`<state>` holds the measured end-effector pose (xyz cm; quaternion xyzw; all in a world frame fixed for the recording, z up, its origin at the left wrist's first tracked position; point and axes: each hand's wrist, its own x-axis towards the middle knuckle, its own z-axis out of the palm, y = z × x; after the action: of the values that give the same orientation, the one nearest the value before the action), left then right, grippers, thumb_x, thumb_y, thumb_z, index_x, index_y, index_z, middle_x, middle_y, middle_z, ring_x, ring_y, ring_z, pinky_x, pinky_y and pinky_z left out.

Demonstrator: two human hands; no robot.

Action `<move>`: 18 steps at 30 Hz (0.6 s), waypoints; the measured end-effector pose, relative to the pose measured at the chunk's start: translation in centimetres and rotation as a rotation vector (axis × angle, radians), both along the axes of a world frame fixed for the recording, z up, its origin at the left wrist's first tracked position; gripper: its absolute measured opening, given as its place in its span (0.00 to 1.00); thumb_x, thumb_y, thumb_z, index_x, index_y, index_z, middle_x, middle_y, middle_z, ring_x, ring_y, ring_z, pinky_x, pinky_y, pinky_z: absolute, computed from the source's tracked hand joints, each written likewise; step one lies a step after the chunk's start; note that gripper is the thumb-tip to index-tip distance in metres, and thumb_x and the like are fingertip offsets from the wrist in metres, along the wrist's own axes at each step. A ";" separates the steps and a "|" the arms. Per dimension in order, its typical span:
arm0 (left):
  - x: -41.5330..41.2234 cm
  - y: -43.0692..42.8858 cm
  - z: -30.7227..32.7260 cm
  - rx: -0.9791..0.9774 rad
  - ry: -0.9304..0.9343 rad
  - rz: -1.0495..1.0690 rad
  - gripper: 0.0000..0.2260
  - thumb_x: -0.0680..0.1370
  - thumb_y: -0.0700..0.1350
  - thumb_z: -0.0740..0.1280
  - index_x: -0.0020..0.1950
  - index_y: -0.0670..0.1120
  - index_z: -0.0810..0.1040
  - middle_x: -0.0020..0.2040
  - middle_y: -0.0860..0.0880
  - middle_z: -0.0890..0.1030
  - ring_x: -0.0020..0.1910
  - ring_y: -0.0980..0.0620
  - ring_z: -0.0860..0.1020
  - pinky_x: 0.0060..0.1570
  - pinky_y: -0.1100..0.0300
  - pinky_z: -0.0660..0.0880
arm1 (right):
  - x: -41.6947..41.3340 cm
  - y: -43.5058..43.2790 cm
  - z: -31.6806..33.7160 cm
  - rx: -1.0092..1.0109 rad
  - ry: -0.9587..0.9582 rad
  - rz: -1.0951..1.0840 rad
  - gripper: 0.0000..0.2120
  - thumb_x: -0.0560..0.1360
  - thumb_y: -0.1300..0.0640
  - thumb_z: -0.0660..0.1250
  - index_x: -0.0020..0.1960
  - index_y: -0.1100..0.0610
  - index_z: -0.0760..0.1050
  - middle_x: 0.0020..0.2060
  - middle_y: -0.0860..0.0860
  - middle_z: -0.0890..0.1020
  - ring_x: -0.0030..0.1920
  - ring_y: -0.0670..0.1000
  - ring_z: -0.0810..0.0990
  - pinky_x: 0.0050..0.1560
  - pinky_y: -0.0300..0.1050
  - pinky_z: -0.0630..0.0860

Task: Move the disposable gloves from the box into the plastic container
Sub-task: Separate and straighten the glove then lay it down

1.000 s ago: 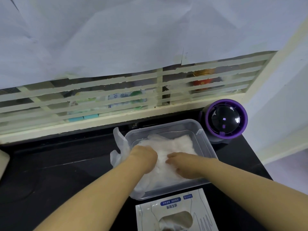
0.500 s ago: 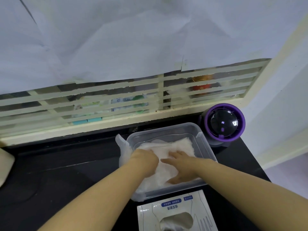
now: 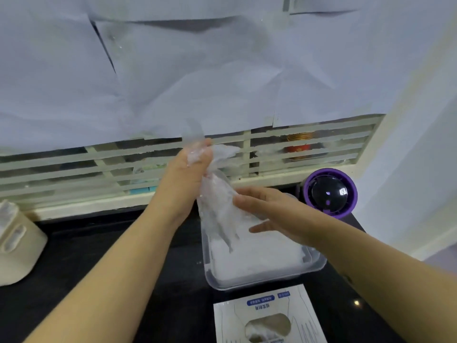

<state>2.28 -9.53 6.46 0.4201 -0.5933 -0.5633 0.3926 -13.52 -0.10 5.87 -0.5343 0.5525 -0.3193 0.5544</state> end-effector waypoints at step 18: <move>-1.6 3.1 1.1 0.506 0.383 0.111 0.08 0.83 0.42 0.57 0.53 0.41 0.75 0.39 0.47 0.74 0.37 0.53 0.74 0.36 0.63 0.74 | 0.4 1.3 -0.6 -0.220 0.001 -0.575 0.21 0.71 0.49 0.72 0.61 0.51 0.72 0.51 0.48 0.78 0.51 0.48 0.79 0.46 0.39 0.78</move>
<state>0.66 -6.40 7.57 0.4225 -0.3259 -0.7395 0.4104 -13.15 1.15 5.25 -0.4132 0.6434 -0.5206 0.3798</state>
